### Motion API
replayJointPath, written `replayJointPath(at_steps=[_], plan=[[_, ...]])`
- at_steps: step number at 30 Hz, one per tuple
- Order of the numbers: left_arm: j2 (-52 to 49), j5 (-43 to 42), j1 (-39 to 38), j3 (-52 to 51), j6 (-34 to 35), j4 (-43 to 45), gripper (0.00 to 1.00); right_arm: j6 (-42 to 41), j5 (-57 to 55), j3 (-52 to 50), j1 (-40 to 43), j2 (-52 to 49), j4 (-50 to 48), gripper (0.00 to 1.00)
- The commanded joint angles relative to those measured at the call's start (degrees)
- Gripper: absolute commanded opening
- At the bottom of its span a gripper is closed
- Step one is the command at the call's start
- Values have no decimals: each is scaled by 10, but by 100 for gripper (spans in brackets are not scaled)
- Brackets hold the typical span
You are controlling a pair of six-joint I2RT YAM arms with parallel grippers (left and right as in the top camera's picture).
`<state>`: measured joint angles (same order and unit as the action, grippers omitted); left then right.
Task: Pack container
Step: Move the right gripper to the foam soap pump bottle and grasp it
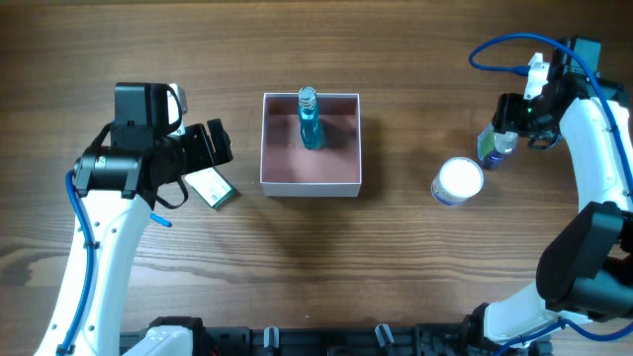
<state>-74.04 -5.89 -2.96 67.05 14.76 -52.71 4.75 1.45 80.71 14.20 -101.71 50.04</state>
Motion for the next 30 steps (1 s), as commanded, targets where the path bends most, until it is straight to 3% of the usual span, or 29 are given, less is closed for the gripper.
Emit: replayJointPath(at_steps=[1, 21, 30], plan=[[-3, -7, -3, 10, 7, 1, 100, -4, -6, -4, 1, -13, 0, 67], [-3, -7, -3, 10, 7, 1, 100, -4, -5, -4, 1, -13, 1, 29], [-3, -7, -3, 10, 7, 1, 100, -5, -5, -4, 1, -13, 0, 23]])
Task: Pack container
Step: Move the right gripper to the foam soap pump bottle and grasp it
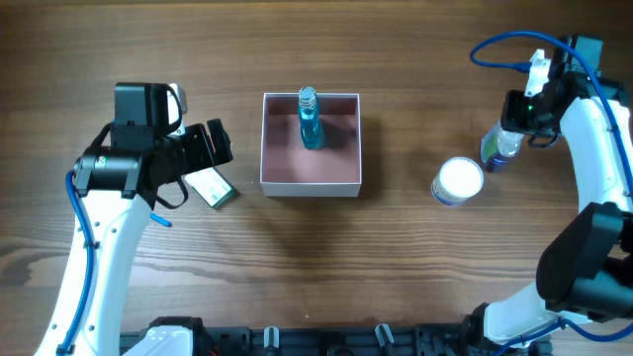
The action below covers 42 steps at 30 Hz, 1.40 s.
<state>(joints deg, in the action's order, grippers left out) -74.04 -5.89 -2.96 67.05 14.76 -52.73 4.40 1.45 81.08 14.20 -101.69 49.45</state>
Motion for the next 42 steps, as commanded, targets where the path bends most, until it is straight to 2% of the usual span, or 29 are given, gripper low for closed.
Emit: replayJointPath(at_steps=[1, 9, 19, 23, 25, 28, 42], plan=[[-3, -7, -3, 11, 7, 1, 100, -1, -5, -8, 1, -13, 7, 22], [-3, -7, -3, 10, 7, 1, 100, -1, -5, -8, 1, -13, 7, 25], [-3, -7, -3, 10, 7, 1, 100, -16, -5, -8, 1, -13, 5, 24], [-3, -7, -3, 10, 7, 1, 100, -24, -5, -4, 1, -12, -2, 14], [-3, -7, -3, 11, 7, 1, 100, -31, -5, 4, 1, -10, -2, 13], [-3, -7, -3, 11, 7, 1, 100, -31, -5, 16, 0, -4, -1, 4], [-3, -7, -3, 11, 7, 1, 100, -29, -5, 35, -5, 38, -9, 4]])
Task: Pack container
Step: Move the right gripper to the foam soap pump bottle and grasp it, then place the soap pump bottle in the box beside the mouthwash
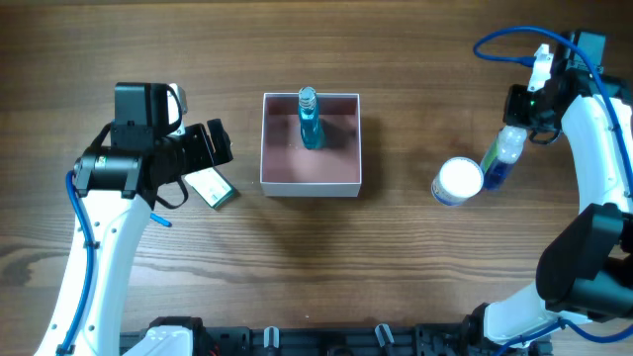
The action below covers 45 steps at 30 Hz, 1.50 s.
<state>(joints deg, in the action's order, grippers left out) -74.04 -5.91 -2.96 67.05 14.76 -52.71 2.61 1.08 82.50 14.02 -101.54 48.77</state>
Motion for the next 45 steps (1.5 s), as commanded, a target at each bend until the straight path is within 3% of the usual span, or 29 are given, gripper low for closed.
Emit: replayJointPath(at_steps=[1, 12, 22, 32, 39, 45], plan=[[-3, -7, -3, 10, 7, 1, 100, -11, -2, 20, -4, 40, -3, 4], [-3, -7, -3, 10, 7, 1, 100, 2, -23, 20, -80, 147, -35, 4], [-3, -7, -3, 11, 7, 1, 100, -52, -144, 20, -305, 228, -91, 4], [-3, -7, -3, 10, 7, 1, 100, -211, -266, 20, -503, 191, -158, 4], [-3, -7, -3, 10, 7, -2, 100, -296, -309, 20, -530, 131, -197, 4], [-3, -7, -3, 10, 7, -7, 100, -302, -309, 20, -530, 90, -216, 4]])
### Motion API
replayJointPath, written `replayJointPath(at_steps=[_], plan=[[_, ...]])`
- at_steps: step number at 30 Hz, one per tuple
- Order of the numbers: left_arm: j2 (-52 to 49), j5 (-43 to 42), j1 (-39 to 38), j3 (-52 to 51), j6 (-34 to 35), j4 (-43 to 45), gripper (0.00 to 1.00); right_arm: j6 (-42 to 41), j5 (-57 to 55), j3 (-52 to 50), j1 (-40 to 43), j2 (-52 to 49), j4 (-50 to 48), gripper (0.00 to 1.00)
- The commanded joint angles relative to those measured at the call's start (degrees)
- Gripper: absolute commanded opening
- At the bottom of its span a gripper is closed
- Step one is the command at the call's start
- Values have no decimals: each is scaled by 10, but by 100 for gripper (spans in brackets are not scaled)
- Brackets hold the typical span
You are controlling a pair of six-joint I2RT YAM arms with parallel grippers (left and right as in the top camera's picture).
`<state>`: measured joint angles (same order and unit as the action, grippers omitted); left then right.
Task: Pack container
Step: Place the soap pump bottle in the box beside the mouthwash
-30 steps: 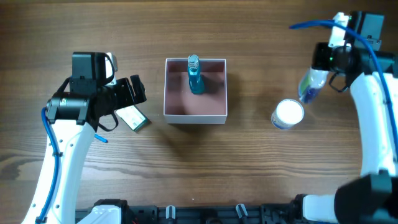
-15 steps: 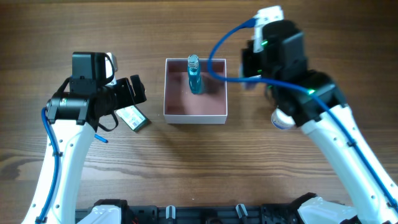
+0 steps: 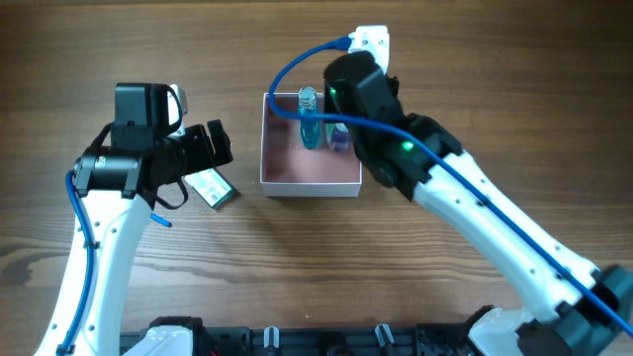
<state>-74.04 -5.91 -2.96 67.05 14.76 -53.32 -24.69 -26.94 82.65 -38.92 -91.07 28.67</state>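
Observation:
The pink-floored white box [image 3: 311, 183] sits mid-table with a tall teal bottle [image 3: 310, 121] standing at its back wall. My right gripper [image 3: 341, 132] hangs over the box's back right corner. It is shut on a small blue-purple bottle [image 3: 339, 138] that pokes out from under the wrist, inside the box. My left gripper [image 3: 212, 145] hovers left of the box, just above a small white and green packet [image 3: 212, 187]; its jaws are too dark to read. The white-lidded jar is hidden.
The right arm [image 3: 475, 213] stretches diagonally from the front right corner across the table to the box, covering the wood on the right. Its blue cable [image 3: 297, 61] loops over the box's back edge.
My right arm has moved from the far right edge of the table to the box, and the small blue bottle it held is now inside the box's back right corner. The left arm has not moved.
At first my right gripper was at the small blue bottle standing at the far right beside the white-lidded jar. Then the bottle was tilted and lifted in its grip. Now the bottle is inside the box next to the teal one. My left arm stayed by the packet.

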Motion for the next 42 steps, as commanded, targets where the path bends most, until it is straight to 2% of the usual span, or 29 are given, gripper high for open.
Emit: replayJointPath(at_steps=[1, 19, 37, 39, 42], plan=[[-3, -7, -3, 10, 7, -1, 100, -29, -29, 19, 0, -20, -17, 4], [-3, -7, -3, 10, 7, -1, 100, -23, -12, 19, 42, -115, -51, 4], [-3, -7, -3, 10, 7, -1, 100, -23, -2, 19, 43, -163, -69, 5], [-3, -7, -3, 10, 7, -1, 100, -23, -2, 19, 44, -163, -71, 13], [-3, -7, -3, 10, 7, -1, 100, -23, -2, 19, 45, -163, -72, 32]])
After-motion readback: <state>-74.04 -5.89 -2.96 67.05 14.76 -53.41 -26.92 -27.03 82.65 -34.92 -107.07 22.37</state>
